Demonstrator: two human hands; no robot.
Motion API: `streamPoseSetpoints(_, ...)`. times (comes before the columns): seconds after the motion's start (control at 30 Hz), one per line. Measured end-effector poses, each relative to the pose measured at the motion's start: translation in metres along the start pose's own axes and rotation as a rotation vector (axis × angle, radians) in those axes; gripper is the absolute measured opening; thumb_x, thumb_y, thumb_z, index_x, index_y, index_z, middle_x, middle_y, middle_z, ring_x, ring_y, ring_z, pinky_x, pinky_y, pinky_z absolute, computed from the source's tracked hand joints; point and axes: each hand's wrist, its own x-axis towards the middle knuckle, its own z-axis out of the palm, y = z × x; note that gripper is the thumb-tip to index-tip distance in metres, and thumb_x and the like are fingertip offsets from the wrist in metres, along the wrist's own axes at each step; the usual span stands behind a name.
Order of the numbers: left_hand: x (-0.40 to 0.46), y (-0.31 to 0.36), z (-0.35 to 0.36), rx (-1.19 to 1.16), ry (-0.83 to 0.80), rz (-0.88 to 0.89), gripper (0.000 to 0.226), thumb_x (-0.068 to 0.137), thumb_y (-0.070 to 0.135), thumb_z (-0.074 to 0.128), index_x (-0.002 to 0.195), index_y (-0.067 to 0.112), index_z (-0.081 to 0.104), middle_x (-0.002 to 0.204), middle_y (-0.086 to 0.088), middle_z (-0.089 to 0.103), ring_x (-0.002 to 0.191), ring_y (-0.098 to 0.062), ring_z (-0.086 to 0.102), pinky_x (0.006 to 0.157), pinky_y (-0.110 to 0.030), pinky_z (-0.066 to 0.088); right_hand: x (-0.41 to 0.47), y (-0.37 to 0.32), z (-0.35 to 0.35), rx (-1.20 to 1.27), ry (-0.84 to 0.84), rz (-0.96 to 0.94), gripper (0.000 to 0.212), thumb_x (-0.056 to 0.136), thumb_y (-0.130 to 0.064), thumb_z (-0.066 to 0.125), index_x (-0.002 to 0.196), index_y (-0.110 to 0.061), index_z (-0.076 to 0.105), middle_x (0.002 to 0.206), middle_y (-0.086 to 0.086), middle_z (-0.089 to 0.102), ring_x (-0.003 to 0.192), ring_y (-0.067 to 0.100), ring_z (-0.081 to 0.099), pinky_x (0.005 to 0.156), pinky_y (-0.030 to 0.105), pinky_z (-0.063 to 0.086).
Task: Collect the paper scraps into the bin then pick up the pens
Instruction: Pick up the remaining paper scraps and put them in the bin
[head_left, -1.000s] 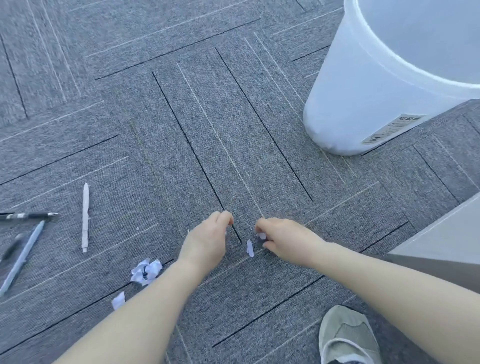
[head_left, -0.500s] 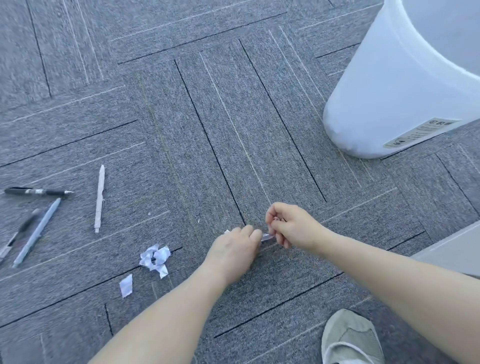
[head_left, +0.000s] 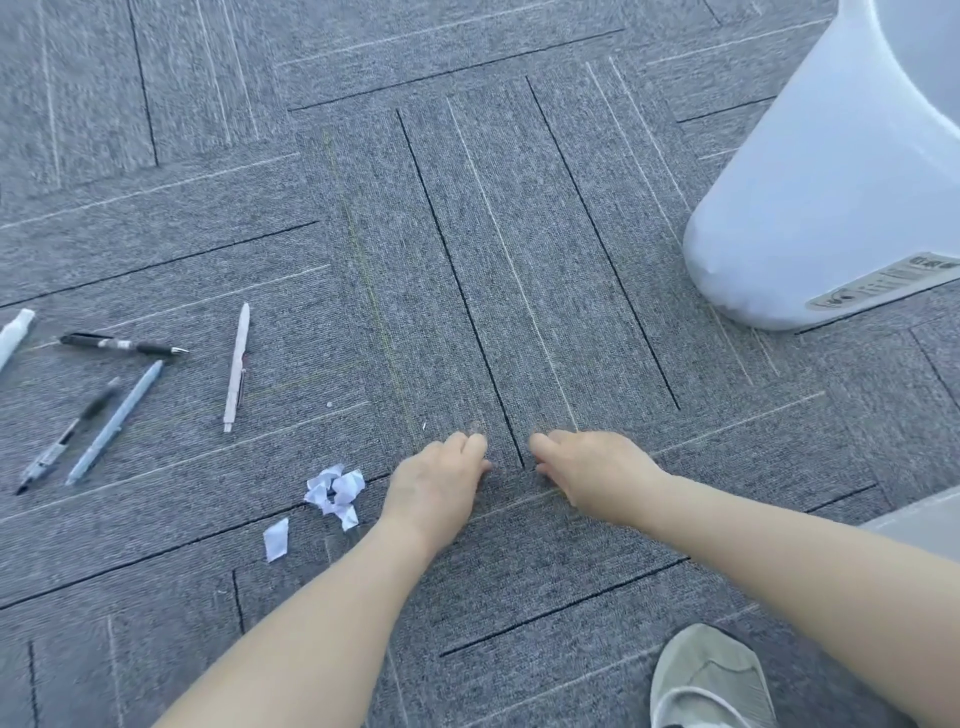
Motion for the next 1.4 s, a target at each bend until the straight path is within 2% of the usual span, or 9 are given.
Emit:
streamPoseSetpoints(0.13, -0.008, -0.006, 0.000, -0.138, 0.050, -0.025, 0.021, 0.102, 0.029, 0.028, 0.102, 0.014, 0.042, 0.092, -0.001, 0.048, 0.070, -0.020, 0.048, 0.056, -0.031, 0.035, 0.005, -0.003, -0.011, 0.285, -0.042, 0.102, 0.011, 0.102, -0.025, 0.041, 0.094, -0.018, 0.042, 0.084, 0.000, 0.059, 0.065, 0.017, 0.052, 0.056, 0.030, 0.043)
streamPoseSetpoints(0.27, -0.019, -0.020, -0.004, -0.408, 0.219, -0.279, 0.016, 0.101, 0.019, 0.033, 0.086, 0.013, 0.033, 0.076, -0.004, 0.043, 0.058, -0.026, 0.041, 0.054, -0.033, 0.028, 0.024, -0.022, -0.030, 0.718, 0.031, 0.182, 0.016, 0.102, -0.023, 0.040, 0.086, -0.023, 0.042, 0.074, 0.002, 0.056, 0.058, 0.016, 0.043, 0.055, 0.035, 0.041)
streamPoseSetpoints(0.4, -0.036, -0.042, -0.002, -0.465, 0.307, -0.421, 0.011, 0.099, 0.009, 0.033, 0.100, 0.013, 0.043, 0.086, -0.006, 0.056, 0.074, -0.031, 0.054, 0.062, -0.040, 0.041, 0.060, -0.049, -0.043, 0.510, -0.037, 0.076, 0.024, 0.098, -0.004, 0.036, 0.111, -0.022, 0.047, 0.084, 0.001, 0.059, 0.061, 0.013, 0.048, 0.050, 0.029, 0.040)
streamPoseSetpoints(0.47, -0.043, -0.050, -0.001, -0.435, 0.326, -0.436, 0.017, 0.099, 0.011, 0.034, 0.107, 0.013, 0.049, 0.097, -0.007, 0.061, 0.081, -0.033, 0.060, 0.065, -0.042, 0.045, 0.077, -0.058, -0.044, 0.323, -0.029, 0.007, 0.033, 0.095, 0.000, 0.036, 0.117, -0.022, 0.046, 0.092, 0.001, 0.062, 0.073, 0.019, 0.057, 0.061, 0.038, 0.049)
streamPoseSetpoints(0.67, -0.058, -0.066, -0.001, -0.338, 0.310, -0.609, 0.038, 0.096, 0.046, 0.037, 0.118, 0.016, 0.044, 0.109, -0.004, 0.061, 0.094, -0.028, 0.061, 0.065, -0.037, 0.042, 0.101, -0.068, -0.039, 0.058, -0.020, -0.158, 0.008, 0.101, -0.018, 0.042, 0.108, -0.017, 0.038, 0.086, 0.005, 0.066, 0.066, 0.026, 0.061, 0.057, 0.044, 0.055)
streamPoseSetpoints(0.83, -0.069, -0.076, 0.004, -0.187, 0.126, -0.718, 0.081, 0.077, 0.075, 0.044, 0.132, 0.018, 0.028, 0.114, -0.003, 0.053, 0.101, -0.024, 0.058, 0.069, -0.037, 0.047, 0.111, -0.070, -0.037, -0.138, -0.015, -0.182, 0.028, 0.094, -0.002, 0.049, 0.095, -0.020, 0.027, 0.079, 0.000, 0.064, 0.055, 0.023, 0.054, 0.043, 0.035, 0.045)
streamPoseSetpoints(1.0, -0.067, -0.074, 0.012, -0.052, 0.123, -0.637, 0.043, 0.091, 0.056, 0.038, 0.110, 0.018, 0.042, 0.100, -0.004, 0.050, 0.087, -0.024, 0.056, 0.057, -0.036, 0.044, 0.111, -0.070, -0.046, 0.032, -0.123, -0.160, 0.015, 0.097, -0.004, 0.041, 0.103, -0.017, 0.038, 0.079, 0.001, 0.062, 0.059, 0.019, 0.054, 0.044, 0.030, 0.038)
streamPoseSetpoints(1.13, -0.066, -0.077, 0.017, -0.010, 0.207, -0.341, 0.025, 0.084, 0.021, 0.067, 0.081, 0.014, 0.044, 0.071, -0.004, 0.048, 0.054, -0.021, 0.052, 0.034, -0.027, 0.035, 0.090, -0.066, -0.047, 0.338, -0.160, -0.128, 0.006, 0.102, -0.020, 0.039, 0.097, -0.019, 0.041, 0.072, -0.001, 0.056, 0.059, 0.016, 0.049, 0.050, 0.032, 0.040)
streamPoseSetpoints(1.4, -0.073, -0.085, 0.012, -0.261, 0.221, -0.429, 0.015, 0.100, 0.026, 0.034, 0.087, 0.020, 0.031, 0.066, 0.009, 0.035, 0.055, -0.021, 0.042, 0.053, -0.032, 0.036, 0.062, -0.060, -0.027, 0.016, -0.225, -0.293, 0.023, 0.093, -0.004, 0.039, 0.112, -0.016, 0.042, 0.101, 0.004, 0.057, 0.063, 0.016, 0.049, 0.048, 0.027, 0.034)
